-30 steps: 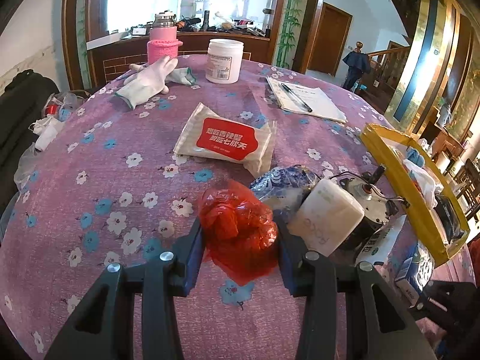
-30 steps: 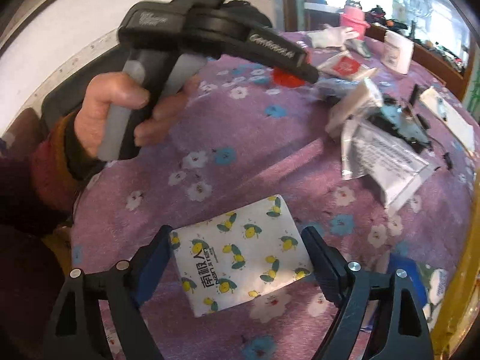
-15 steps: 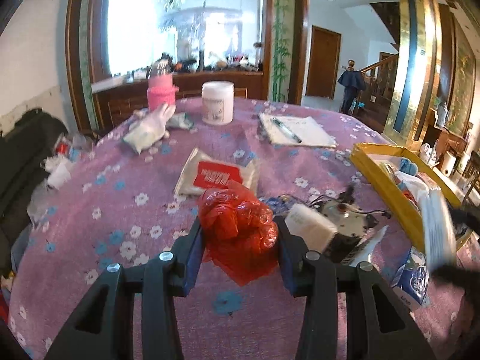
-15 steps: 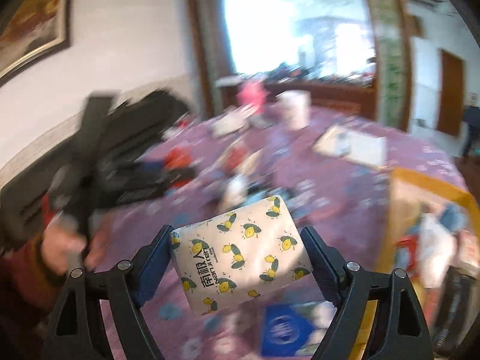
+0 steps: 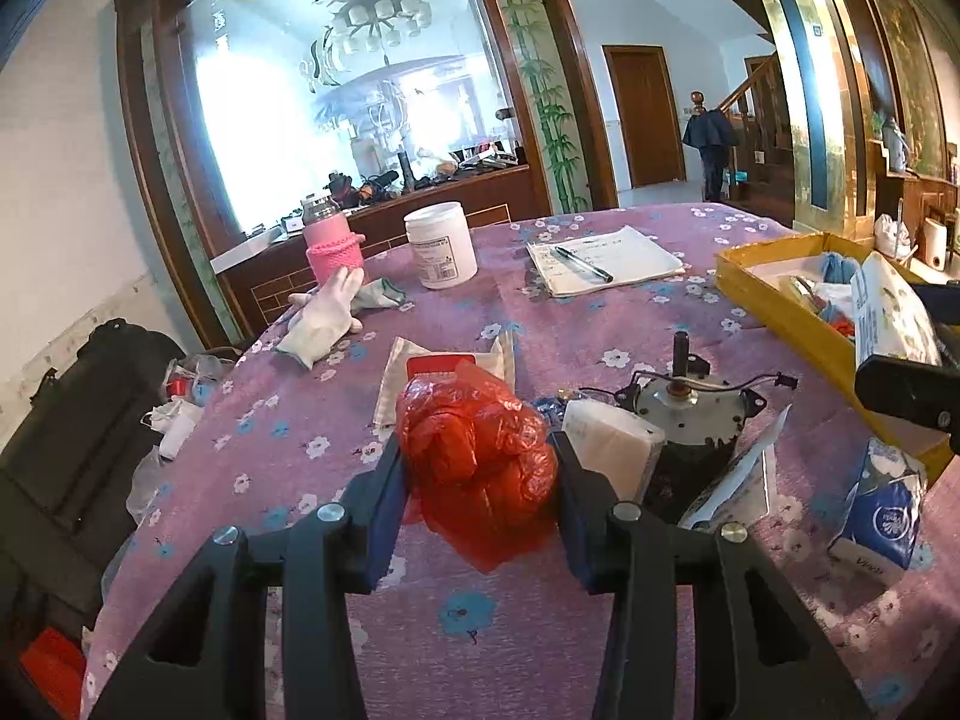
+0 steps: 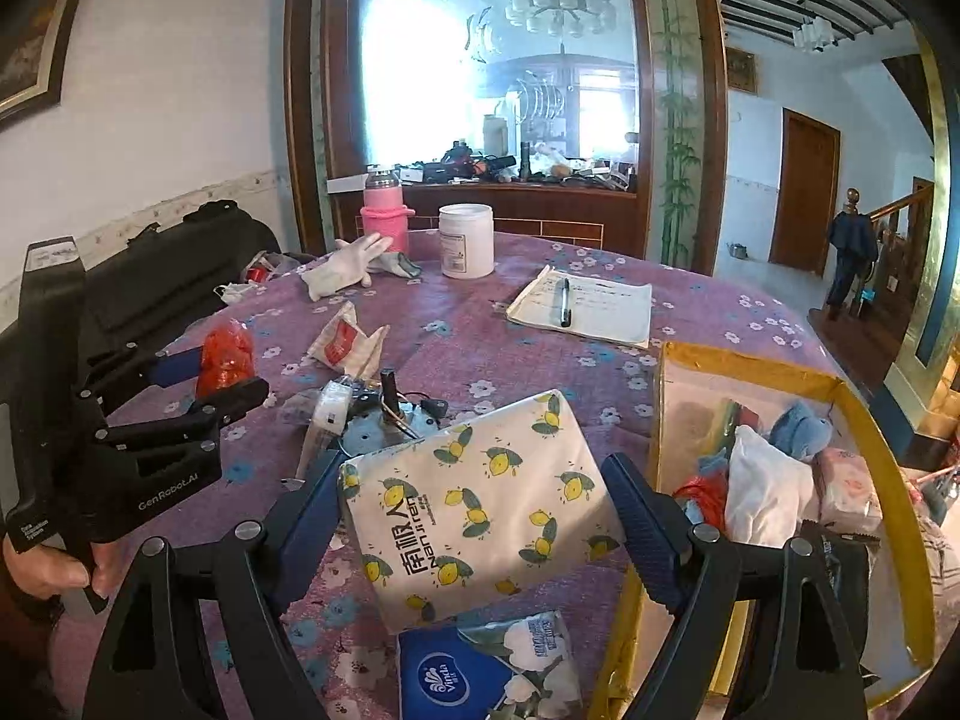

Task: Organize soft objects
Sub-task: 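Lift the red bag and lemon-print tissue pack toward the yellow tray with both tools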

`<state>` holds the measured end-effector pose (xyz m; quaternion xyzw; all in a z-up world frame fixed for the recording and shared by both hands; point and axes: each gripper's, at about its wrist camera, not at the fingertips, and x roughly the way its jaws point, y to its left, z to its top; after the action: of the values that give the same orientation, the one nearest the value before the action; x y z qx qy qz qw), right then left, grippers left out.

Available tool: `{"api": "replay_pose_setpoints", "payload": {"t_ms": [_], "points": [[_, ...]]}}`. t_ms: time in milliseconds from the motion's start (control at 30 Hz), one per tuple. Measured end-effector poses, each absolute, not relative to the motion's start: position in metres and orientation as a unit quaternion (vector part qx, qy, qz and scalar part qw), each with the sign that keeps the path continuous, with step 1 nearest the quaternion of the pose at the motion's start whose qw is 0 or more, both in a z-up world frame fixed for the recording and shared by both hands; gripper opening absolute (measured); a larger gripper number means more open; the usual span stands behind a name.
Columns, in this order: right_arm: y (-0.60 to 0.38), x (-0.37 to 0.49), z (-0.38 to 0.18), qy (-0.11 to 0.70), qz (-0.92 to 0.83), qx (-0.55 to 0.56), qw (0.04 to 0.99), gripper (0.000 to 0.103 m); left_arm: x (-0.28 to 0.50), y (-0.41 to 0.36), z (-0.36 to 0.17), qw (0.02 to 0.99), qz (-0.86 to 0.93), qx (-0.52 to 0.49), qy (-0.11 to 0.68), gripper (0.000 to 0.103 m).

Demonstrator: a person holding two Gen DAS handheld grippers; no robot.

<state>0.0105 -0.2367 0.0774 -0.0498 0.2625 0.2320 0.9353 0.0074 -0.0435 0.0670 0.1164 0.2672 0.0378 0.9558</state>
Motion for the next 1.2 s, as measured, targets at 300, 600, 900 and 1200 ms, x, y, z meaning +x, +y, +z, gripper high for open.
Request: {"api": "replay_pose_setpoints", "payload": {"t_ms": [300,600,900,1200], "points": [[-0.241,0.017,0.075,0.270,0.214,-0.043,0.938,0.088,0.005,-0.037,0.069,0.958,0.032,0.098,0.266,0.044],[-0.254,0.022,0.076,0.277,0.199,-0.019,0.940,0.088,0.005,-0.030,0.071,0.960,0.036,0.081,0.267,0.044],[-0.264,0.027,0.077,0.277,0.143,-0.021,0.950,0.088,0.003,-0.030,0.073,0.962,0.037,0.081,0.259,0.044],[-0.271,0.024,0.082,0.253,0.062,-0.069,0.963,0.088,0.002,-0.031,0.075,0.962,0.039,0.081,0.257,0.044]]}}
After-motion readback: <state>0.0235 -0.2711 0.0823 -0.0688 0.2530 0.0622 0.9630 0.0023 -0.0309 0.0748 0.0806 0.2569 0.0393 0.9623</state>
